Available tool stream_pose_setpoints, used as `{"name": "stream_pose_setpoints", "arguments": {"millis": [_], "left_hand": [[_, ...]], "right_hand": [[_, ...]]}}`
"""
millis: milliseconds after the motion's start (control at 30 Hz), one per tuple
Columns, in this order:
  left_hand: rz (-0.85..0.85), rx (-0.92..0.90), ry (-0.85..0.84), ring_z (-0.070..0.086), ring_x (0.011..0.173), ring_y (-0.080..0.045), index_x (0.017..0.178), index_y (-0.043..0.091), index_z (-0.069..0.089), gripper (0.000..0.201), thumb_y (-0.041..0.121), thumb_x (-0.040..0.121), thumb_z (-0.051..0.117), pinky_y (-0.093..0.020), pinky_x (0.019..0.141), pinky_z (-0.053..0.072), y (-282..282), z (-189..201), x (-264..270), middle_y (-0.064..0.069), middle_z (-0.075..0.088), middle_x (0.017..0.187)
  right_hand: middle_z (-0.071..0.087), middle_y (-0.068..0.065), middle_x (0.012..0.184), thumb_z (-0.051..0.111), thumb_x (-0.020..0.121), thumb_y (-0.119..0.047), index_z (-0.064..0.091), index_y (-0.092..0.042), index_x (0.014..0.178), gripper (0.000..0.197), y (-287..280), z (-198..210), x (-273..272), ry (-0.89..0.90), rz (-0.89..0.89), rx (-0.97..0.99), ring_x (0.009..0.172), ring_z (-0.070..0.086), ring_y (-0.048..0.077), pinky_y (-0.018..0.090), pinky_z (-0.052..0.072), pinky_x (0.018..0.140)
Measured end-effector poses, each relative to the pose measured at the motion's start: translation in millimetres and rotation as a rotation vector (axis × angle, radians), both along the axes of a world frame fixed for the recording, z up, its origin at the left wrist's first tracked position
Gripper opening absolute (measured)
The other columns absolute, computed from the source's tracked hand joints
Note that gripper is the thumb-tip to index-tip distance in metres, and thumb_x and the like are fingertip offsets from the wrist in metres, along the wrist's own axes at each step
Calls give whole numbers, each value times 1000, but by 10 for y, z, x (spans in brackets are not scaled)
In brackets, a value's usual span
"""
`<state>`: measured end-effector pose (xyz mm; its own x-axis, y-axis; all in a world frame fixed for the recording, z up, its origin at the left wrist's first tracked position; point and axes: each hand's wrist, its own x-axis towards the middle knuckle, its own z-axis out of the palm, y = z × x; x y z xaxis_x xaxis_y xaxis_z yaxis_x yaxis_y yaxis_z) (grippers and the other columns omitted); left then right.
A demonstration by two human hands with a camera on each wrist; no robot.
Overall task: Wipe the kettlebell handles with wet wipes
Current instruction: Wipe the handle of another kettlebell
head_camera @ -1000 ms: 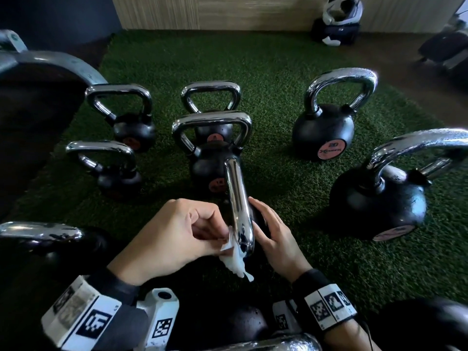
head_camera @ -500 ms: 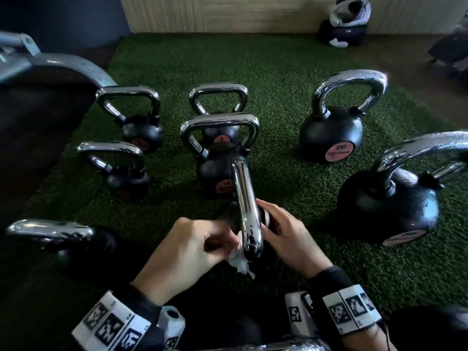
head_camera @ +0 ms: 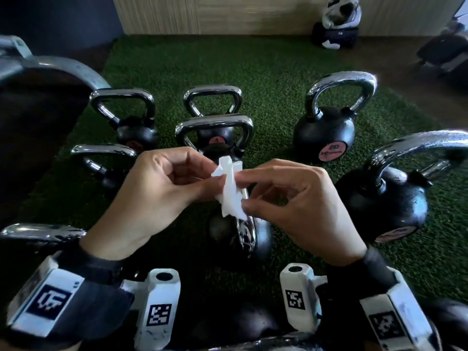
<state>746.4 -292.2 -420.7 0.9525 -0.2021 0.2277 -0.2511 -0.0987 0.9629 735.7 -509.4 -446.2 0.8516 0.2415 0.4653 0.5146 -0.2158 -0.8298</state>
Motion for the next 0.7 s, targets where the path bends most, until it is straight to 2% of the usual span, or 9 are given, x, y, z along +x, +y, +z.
{"name": "stream_pose_setpoints", "arguments": {"millis": [100,233,300,367,433,500,567,633,700], "left_hand": [[8,-93,28,70,61,-5,81,3,73,15,9,68,78,-13,61,54,-74,11,-1,1,75,69],[-42,-113,70,74,64,-7,80,5,78,15,14,78,67,-15,61,57,-124,22,-36,-1,77,71],[-74,-94,137,77,74,-15,84,12,83,25,26,84,62,-22,66,62,-77,19,-35,-5,80,82],[-137,-60,176,78,85,-21,97,19,82,28,32,93,58,-28,75,64,-27,22,-36,-6,81,98],[-143,17,181,78,94,-25,106,17,79,24,26,96,58,-32,84,61,23,-43,-16,-4,80,106],[-76,169,181,76,101,-21,110,23,74,19,12,96,66,-34,92,59,105,-222,44,2,79,108],[-69,388,203,69,114,-8,114,39,69,42,4,90,70,-40,106,53,216,-503,115,14,75,118],[-165,643,233,50,136,4,135,53,51,72,7,84,76,-33,120,37,262,-805,140,23,55,146],[-254,866,167,26,151,0,160,40,19,111,39,73,89,-24,125,23,158,-1086,131,19,24,164]], "right_hand": [[76,-5,100,90,75,-19,80,-19,107,33,29,-20,22,33,-10,115,82,75,19,30,60,71],[76,-2,101,92,76,-17,80,-16,104,30,75,-49,17,-4,-72,154,87,76,21,28,60,70],[76,-1,97,91,77,-13,80,-15,100,26,66,-82,40,1,-90,157,83,76,20,26,59,69],[78,0,91,89,77,-13,79,-15,98,23,41,-121,75,25,-101,132,78,76,18,28,59,69],[78,0,85,89,77,-13,80,-17,96,21,5,-158,109,41,-126,99,74,75,14,29,60,69],[79,-1,81,89,77,-11,80,-18,94,20,-68,-225,161,54,-191,88,70,74,11,29,61,68],[80,-2,82,90,77,-13,80,-18,94,20,-173,-360,252,91,-294,83,72,76,15,37,64,71],[80,-2,83,90,77,-21,80,-20,94,20,-264,-544,351,151,-379,68,74,77,22,48,65,74],[80,-5,84,89,77,-26,81,-23,95,20,-300,-727,418,204,-425,50,74,77,19,50,64,75]]}}
